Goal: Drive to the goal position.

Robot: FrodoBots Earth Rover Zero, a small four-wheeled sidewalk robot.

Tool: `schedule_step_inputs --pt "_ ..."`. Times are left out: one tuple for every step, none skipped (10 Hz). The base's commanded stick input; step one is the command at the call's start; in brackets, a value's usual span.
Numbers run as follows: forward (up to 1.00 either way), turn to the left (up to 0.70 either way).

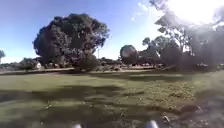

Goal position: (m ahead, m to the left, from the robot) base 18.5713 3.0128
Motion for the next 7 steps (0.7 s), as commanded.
schedule_step_inputs --pt "0.70 0.00" --pt "0.70 0.00" --pt "0.70 0.00" --pt "0.70 0.00" --pt "0.70 0.00" --pt "0.70 0.00" --pt "0.70 0.00"
